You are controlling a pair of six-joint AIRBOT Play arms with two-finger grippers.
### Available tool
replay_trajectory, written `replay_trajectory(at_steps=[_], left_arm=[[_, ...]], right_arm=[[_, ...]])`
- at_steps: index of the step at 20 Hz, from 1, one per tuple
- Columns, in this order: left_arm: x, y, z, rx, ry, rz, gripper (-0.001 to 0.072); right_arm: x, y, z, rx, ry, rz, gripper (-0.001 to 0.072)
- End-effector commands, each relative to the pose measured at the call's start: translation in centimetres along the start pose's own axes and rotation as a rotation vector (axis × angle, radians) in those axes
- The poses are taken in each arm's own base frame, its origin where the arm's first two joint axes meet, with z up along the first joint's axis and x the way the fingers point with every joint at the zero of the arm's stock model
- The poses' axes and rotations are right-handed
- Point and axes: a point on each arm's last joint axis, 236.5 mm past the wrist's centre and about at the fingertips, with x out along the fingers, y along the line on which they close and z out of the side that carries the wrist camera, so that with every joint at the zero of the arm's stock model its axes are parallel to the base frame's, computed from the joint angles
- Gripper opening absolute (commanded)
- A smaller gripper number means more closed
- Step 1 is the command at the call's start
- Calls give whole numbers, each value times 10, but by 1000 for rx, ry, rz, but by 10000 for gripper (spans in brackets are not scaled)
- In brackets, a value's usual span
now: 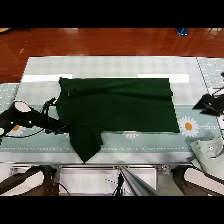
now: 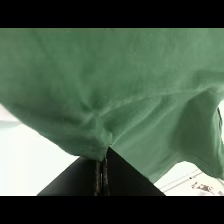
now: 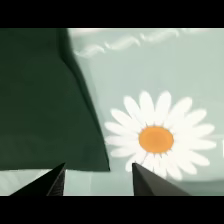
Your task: Fold the shirts.
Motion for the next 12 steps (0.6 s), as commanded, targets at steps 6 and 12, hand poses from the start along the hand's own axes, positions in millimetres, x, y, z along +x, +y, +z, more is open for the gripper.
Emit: replay_trajectory(at_steps=[6, 12], left_arm=[[-6, 0, -4, 39, 13, -24, 24], [-6, 0, -4, 39, 13, -25, 24]], right_arm=[[77, -8, -54, 152, 85, 140, 556], [116, 9, -63, 127, 81, 103, 532]])
